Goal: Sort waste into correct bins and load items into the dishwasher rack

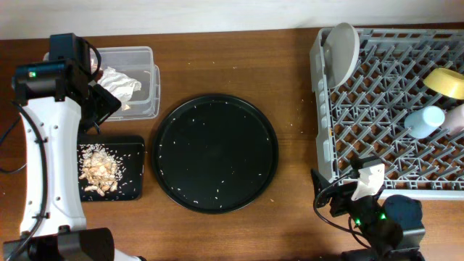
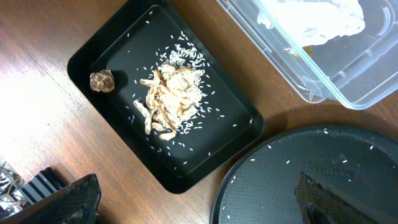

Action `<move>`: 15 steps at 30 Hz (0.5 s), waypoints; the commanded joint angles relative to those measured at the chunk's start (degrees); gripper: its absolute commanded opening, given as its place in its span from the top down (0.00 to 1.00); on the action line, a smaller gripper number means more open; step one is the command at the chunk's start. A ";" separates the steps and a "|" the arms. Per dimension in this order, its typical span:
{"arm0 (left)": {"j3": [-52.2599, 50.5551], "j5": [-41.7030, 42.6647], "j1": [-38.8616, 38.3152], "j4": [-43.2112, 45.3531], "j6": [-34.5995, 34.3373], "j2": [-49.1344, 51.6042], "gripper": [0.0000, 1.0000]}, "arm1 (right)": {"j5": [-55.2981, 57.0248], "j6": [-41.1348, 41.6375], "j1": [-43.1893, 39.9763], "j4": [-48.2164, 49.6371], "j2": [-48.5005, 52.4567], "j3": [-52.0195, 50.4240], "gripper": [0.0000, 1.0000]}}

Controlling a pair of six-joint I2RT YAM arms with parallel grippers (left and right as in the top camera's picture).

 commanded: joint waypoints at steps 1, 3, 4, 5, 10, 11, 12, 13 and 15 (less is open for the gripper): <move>0.00 -0.17 0.35 -0.09 -0.70 -0.57 0.01 | 2.32 -0.42 -0.59 7.80 -4.85 -5.33 0.02; 0.00 -0.17 0.35 -0.07 -0.70 -0.57 0.01 | 4.72 -0.42 -0.59 12.61 -7.43 -8.63 0.02; 0.00 -0.17 0.35 -0.09 -0.70 -0.57 0.01 | 5.20 -0.44 -0.61 14.08 -8.13 -9.68 0.02; 0.00 -0.20 0.35 -0.09 -0.70 -0.57 0.01 | 5.51 -0.39 -1.03 17.07 -9.64 -11.96 0.02; 0.00 -0.20 0.35 -0.09 -0.70 -0.57 0.01 | 5.05 0.24 -4.94 31.50 -16.13 -22.95 0.02; 0.00 -0.20 0.35 -0.07 -0.70 -0.57 0.01 | 5.75 0.22 -5.09 35.80 -16.13 -24.81 0.01; 0.00 -0.17 0.35 -0.09 -0.70 -0.57 0.01 | 6.23 0.22 -5.09 38.38 -16.13 -25.99 0.02; 0.00 -0.17 0.35 -0.09 -0.70 -0.57 0.01 | 6.45 0.20 -5.09 42.18 -16.13 -27.80 0.02; 0.00 -0.17 0.35 -0.09 -0.70 -0.57 0.01 | 8.39 0.02 -5.09 42.07 -16.13 -27.82 0.02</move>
